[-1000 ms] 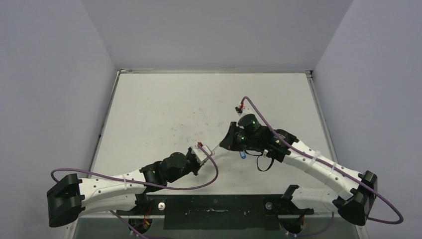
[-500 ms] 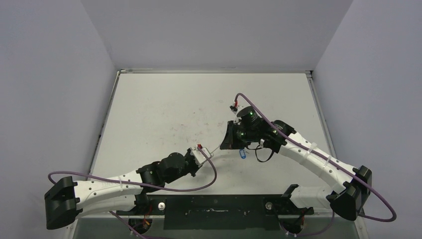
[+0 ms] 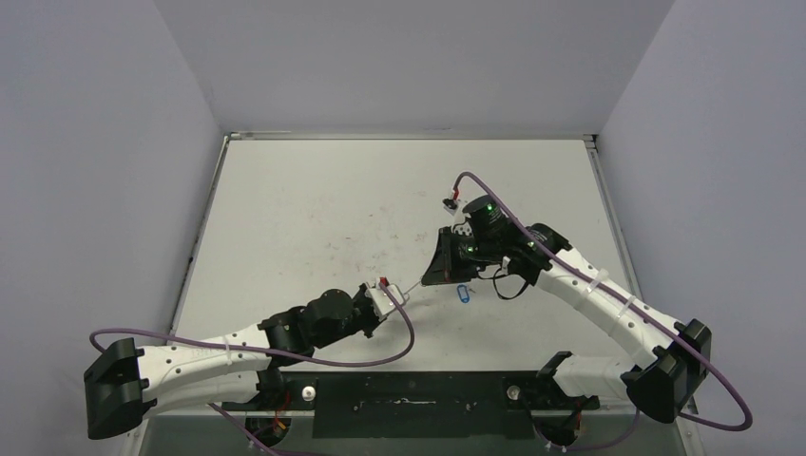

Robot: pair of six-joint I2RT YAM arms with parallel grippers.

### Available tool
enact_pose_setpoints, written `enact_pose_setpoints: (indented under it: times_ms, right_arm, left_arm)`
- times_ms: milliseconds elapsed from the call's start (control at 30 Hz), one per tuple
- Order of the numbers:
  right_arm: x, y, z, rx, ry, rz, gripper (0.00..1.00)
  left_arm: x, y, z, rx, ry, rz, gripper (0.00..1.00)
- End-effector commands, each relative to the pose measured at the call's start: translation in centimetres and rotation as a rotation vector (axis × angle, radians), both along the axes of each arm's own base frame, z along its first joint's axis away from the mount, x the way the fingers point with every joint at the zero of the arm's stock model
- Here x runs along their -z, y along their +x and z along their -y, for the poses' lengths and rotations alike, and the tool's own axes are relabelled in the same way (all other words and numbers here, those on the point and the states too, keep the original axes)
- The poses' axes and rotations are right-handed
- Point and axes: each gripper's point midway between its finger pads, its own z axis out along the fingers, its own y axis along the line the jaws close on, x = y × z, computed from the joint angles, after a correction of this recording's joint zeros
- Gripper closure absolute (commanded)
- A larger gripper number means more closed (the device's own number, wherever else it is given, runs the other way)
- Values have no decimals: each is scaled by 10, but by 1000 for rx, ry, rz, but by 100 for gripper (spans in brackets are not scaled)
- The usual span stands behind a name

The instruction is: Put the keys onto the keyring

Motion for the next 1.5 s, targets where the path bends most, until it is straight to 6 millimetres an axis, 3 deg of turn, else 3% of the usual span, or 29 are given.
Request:
enact_pose_setpoints:
  times_ms: [0, 200, 533, 867, 1267, 1467]
  right_arm:
    - [-20, 9, -5, -13, 86, 39, 100]
    - [-15, 9, -9, -31, 147, -15, 100]
    - [-24, 6, -16, -71, 277, -90, 100]
    - [-24, 4, -11, -86, 255, -98, 100]
    - [-40, 5, -18, -89, 392, -154, 100]
    - [-28, 16, -2, -20, 266, -73, 61]
  left_arm:
    - [-10, 0, 2, 12, 3, -1, 100]
    - [-12, 0, 1, 16, -4, -4, 100]
    - [-8, -8, -4, 67, 29, 4, 100]
    - [-6, -14, -6, 136, 55, 51, 100]
    - [0, -16, -18, 172, 129, 113, 100]
    - [-7, -16, -18, 156, 77, 118, 100]
